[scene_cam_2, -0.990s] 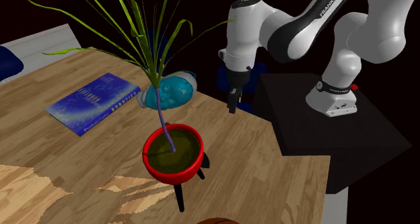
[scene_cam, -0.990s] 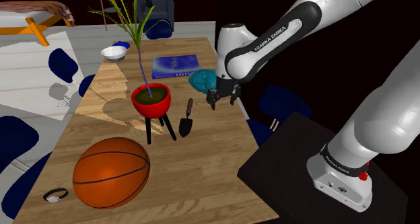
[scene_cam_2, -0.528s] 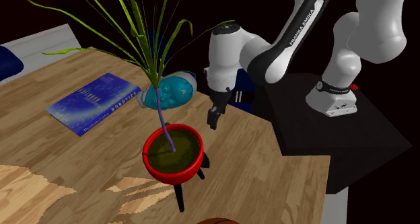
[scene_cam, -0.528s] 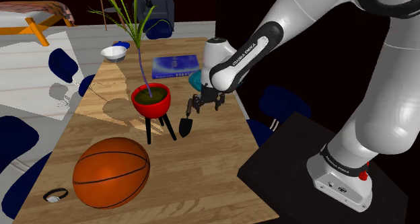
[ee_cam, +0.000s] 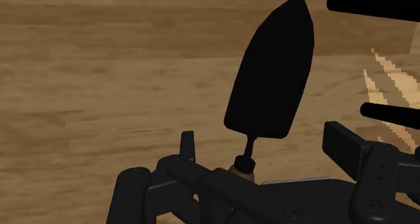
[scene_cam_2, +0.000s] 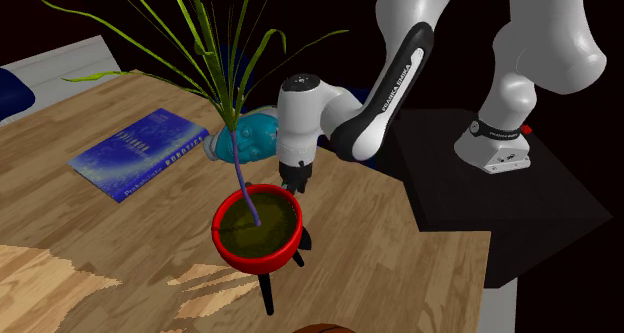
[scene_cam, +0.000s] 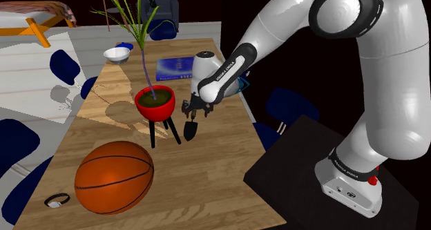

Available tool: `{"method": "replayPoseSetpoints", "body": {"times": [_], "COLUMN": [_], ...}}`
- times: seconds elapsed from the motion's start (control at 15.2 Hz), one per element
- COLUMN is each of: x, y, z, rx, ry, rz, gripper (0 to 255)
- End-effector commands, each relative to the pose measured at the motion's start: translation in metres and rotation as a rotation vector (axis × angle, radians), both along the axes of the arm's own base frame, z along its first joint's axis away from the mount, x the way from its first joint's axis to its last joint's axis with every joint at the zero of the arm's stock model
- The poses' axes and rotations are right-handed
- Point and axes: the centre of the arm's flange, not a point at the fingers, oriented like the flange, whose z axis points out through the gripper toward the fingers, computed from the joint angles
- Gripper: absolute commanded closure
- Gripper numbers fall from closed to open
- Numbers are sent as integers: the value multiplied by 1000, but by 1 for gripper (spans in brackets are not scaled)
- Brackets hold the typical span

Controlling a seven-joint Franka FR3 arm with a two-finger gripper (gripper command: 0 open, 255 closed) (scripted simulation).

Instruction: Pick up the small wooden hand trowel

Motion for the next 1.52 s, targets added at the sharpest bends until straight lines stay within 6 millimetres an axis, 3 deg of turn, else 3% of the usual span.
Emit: {"method": "replayPoseSetpoints", "body": {"times": [0.0,0.13,0.73,0.79,1.45], "x": [18,32,31,32,31], "y": [5,9,9,10,9], "z": [-15,-25,-65,-65,-60], "rx": [8,13,13,13,13], "ry": [-15,-26,-26,-26,-26], "rz": [-22,-37,-37,-37,-37], "gripper": [0,0,0,255,255]}}
